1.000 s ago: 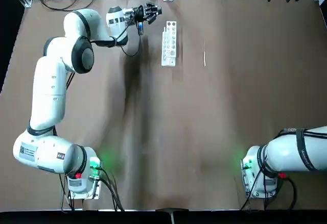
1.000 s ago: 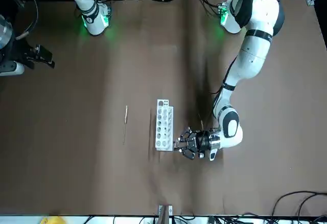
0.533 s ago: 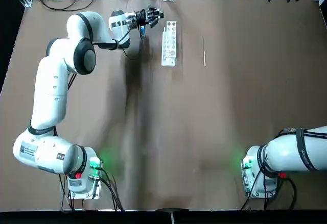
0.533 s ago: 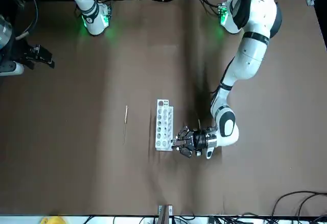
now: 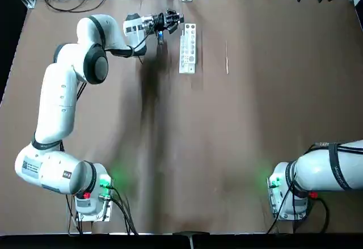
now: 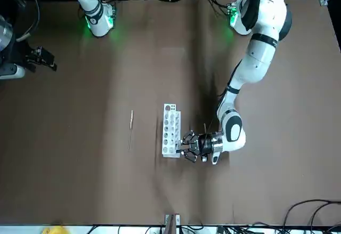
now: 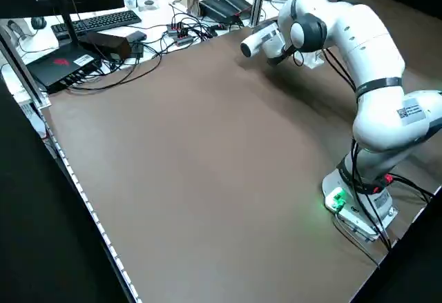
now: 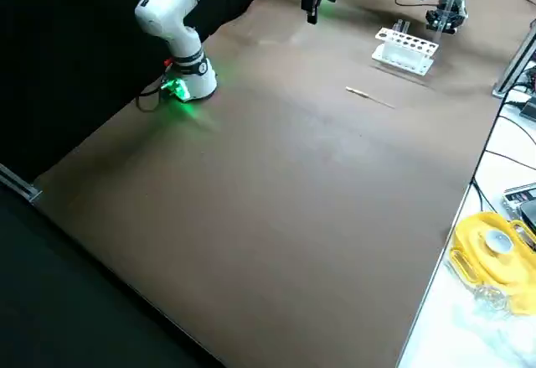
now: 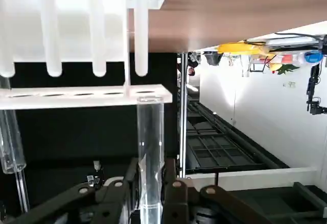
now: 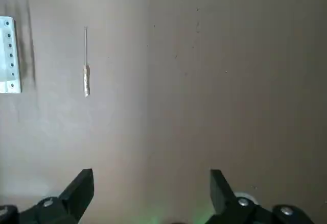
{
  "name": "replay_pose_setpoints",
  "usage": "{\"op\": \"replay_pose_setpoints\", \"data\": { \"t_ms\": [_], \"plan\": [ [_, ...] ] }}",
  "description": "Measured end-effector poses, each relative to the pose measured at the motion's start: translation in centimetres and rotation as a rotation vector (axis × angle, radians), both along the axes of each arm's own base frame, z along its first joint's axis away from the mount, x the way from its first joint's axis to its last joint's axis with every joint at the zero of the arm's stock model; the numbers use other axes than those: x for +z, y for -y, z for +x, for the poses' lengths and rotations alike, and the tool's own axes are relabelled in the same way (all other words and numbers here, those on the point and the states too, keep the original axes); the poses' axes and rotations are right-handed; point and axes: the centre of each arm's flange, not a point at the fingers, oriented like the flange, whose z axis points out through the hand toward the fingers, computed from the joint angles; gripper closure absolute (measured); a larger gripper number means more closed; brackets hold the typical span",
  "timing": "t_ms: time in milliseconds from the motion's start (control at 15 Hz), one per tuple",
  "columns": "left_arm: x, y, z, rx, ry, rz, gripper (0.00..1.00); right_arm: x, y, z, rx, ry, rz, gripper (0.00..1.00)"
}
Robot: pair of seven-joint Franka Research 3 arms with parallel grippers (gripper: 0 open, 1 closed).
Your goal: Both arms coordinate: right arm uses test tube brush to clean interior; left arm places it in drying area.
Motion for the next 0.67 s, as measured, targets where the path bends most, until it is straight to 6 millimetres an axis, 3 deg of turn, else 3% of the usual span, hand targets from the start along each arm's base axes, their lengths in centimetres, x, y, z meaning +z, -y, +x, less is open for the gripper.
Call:
{"op": "replay_pose_setpoints", "data": {
  "t_ms": [667],
  "plan": [
    [-1.08,0.48,-0.5,-0.004,0.02,0.004,0.77,0.0,-0.02,0.0,0.0,0.0,0.0,0.0]
  ]
}}
